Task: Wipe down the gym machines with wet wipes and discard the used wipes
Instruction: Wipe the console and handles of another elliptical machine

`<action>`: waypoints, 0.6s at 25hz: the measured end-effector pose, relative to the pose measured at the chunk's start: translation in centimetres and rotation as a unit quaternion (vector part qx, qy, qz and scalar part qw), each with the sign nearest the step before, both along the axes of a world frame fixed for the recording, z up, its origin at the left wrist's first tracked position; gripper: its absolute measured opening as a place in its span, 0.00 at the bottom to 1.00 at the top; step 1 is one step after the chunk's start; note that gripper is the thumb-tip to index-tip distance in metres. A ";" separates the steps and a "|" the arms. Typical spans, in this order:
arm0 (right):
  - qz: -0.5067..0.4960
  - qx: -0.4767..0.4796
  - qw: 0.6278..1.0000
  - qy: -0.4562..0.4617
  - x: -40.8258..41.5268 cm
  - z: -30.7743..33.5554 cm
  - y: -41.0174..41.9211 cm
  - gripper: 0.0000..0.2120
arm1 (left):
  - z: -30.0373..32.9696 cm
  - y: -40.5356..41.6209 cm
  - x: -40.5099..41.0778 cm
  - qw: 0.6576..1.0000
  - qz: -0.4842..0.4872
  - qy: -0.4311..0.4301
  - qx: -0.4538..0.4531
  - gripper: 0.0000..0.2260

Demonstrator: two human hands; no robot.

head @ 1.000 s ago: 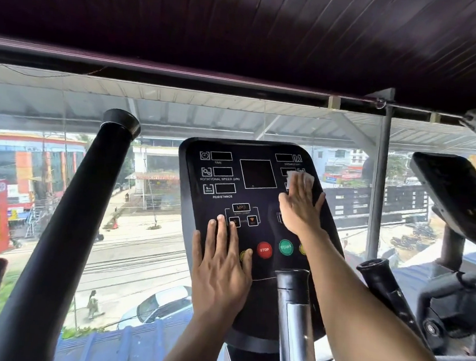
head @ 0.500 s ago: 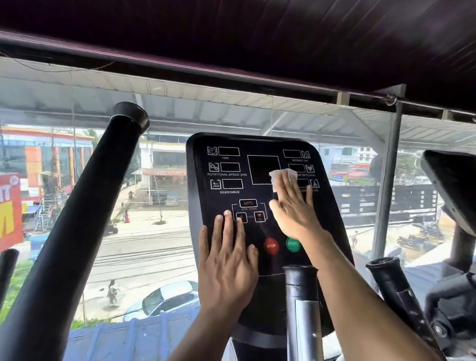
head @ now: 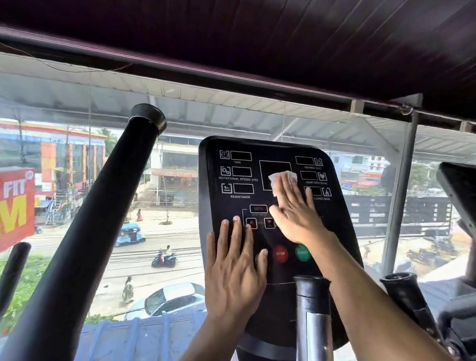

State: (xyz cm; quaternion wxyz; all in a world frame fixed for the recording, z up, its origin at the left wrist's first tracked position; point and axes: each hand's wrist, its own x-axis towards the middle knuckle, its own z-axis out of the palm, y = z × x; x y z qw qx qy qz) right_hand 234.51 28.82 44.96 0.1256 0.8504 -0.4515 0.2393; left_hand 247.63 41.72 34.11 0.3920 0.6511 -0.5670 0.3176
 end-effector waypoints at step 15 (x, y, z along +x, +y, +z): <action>0.093 -0.005 0.986 0.141 4.6 5.9 0.5 0.35 | -0.5 0.3 -0.1 1.000 -0.015 0.024 0.003 0.27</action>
